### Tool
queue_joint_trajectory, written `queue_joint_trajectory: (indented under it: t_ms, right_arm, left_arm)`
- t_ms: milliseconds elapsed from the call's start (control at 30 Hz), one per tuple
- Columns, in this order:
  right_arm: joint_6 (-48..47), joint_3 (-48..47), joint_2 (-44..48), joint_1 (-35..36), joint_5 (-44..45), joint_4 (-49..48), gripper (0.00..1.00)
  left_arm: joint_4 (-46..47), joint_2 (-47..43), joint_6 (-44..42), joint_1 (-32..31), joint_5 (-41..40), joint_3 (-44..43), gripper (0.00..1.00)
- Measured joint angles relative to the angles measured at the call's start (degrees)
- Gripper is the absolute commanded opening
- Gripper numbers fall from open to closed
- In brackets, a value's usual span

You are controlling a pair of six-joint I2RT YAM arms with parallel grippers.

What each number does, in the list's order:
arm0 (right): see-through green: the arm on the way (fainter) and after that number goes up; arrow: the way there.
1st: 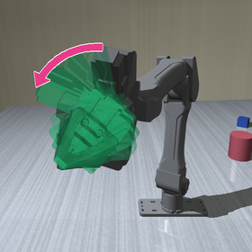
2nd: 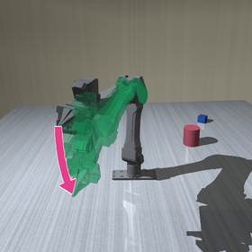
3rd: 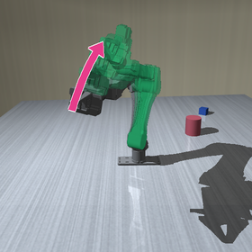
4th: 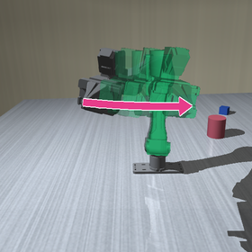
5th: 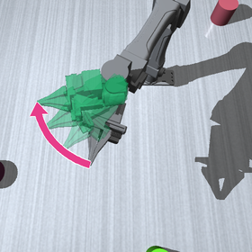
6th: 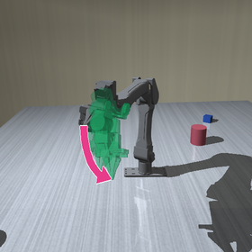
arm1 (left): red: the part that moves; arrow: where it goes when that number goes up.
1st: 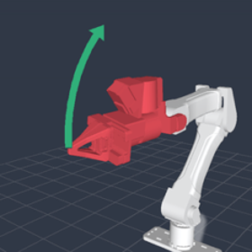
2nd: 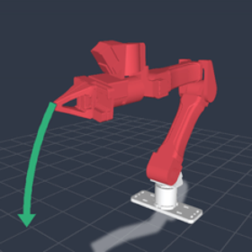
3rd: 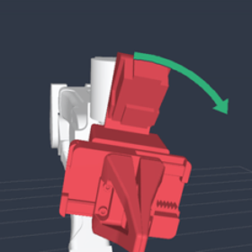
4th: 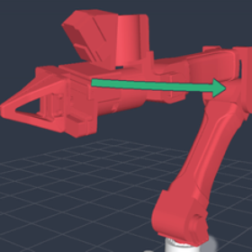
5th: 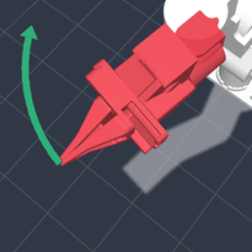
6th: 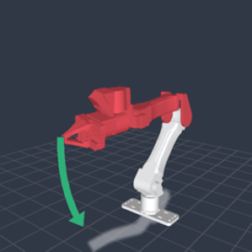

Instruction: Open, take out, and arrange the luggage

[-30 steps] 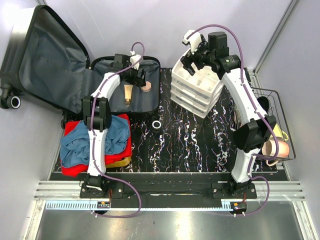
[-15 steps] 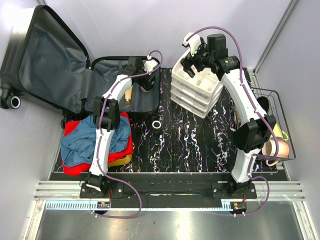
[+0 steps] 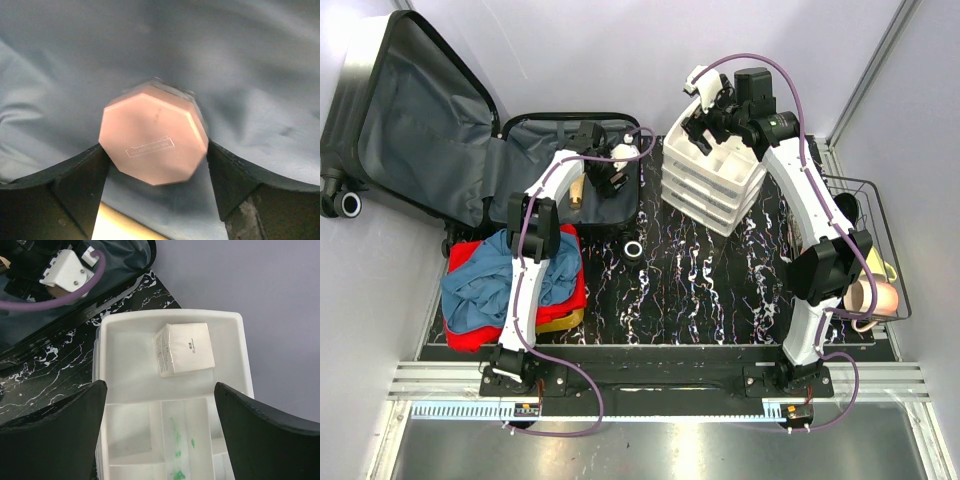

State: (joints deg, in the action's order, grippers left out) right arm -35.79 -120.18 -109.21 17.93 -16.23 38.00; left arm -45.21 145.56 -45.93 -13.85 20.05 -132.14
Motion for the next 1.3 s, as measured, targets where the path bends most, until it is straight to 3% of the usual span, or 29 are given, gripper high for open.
queue_joint_trajectory:
  t_ms: [33,233,400,767,833,967,1067,1300]
  right_arm:
    - [-0.09,0.00,0.00,0.00,0.11,0.02,0.97]
    - [-0.46,0.63,0.02,0.00,0.28,0.00,0.96]
    - [-0.61,1.79,0.09,0.00,0.26,0.02,0.96]
    - [-0.59,2.29,0.28,0.00,0.22,0.00,0.96]
    - [-0.61,2.58,0.52,0.00,0.22,-0.02,0.96]
    - [-0.61,3.54,1.29,0.00,0.22,-0.07,0.96]
    - [-0.83,4.66,2.19,0.00,0.22,-0.17,0.96]
    - [-0.42,8.55,5.53,0.00,0.26,-0.74,0.96]
  left_arm:
    - [-0.63,-0.02,-0.83,0.07,0.66,0.31,0.71]
    - [-2.73,-4.96,-6.64,0.22,7.93,9.09,0.66]
    - [-5.20,-8.02,-7.30,0.24,9.35,12.83,0.74]
    - [0.28,-8.22,-0.68,-0.26,6.08,12.83,0.76]
    - [0.98,-8.22,0.13,-0.37,6.03,12.83,0.73]
    - [1.97,-8.20,1.55,-0.46,6.08,12.83,0.56]
    - [2.32,-8.24,2.19,-0.52,6.16,13.11,0.49]
    - [1.99,-14.86,2.84,-0.50,6.84,19.63,0.45]
